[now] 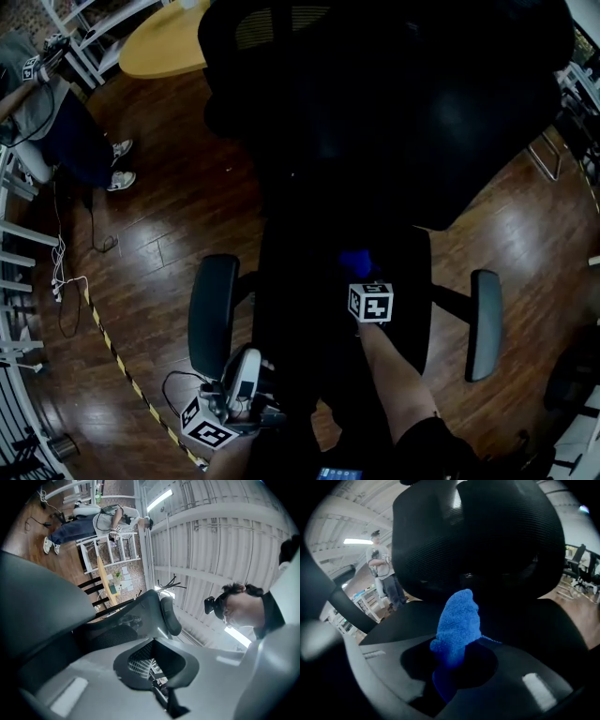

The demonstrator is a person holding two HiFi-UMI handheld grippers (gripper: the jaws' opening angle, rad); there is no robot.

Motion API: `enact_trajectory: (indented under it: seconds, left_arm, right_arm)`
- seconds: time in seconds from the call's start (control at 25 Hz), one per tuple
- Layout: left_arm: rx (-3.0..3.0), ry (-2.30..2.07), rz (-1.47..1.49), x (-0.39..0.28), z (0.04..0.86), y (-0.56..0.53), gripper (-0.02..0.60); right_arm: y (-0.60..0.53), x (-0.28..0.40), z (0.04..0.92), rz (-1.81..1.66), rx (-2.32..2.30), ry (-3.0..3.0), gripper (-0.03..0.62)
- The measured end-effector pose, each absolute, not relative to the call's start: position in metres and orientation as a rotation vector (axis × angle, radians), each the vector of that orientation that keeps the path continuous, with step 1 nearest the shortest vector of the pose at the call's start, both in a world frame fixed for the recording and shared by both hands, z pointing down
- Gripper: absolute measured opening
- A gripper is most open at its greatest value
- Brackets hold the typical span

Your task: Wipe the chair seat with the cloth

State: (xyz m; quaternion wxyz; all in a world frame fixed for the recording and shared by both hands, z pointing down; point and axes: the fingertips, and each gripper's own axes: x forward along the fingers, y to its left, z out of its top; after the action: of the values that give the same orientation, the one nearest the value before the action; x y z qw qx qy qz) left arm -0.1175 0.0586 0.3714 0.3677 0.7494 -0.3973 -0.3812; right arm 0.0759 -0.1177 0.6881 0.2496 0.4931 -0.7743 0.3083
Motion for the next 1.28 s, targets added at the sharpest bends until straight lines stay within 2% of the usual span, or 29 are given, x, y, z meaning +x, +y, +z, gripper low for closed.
enact_trajectory:
  seconds: [0.16,0.28,0.56,0.76,1.12,1.28]
  left_arm:
    - [1.927,-1.015,-0.984,-0.118,0.373,0.052,-0.005]
    - [1.934,-1.011,-0.977,-0.116,0.374,0.047,-0.005]
    - [1.94,-0.992,-0.977,-0.109,0.37,0.049,-0.005]
    - [1.941,-0.991,-0.987,-0.113,0.373,0.047,-0.005]
    - [1.926,-1.044,-1.003,-0.136,0.364,0.064,-0.005]
    - [1.916,-1.054,-1.011,-0.142,0.369,0.064,-0.005]
  right_arm:
    - [-0.112,0.198,0.677,0.803,1.57,-1.917,0.08]
    - [-0.101,0.259,0.665,0.79,1.679,-1.837,0.08]
    - [-0.096,0.273,0.66,0.762,1.709,-1.813,0.08]
    - [-0.094,0.191,0.652,0.72,1.587,-1.951,0.08]
    - [-0.044,-0.084,0.643,0.812,1.099,-2.321,0.08]
    - [-0.017,-0.137,0.664,0.792,0.939,-2.35,0.08]
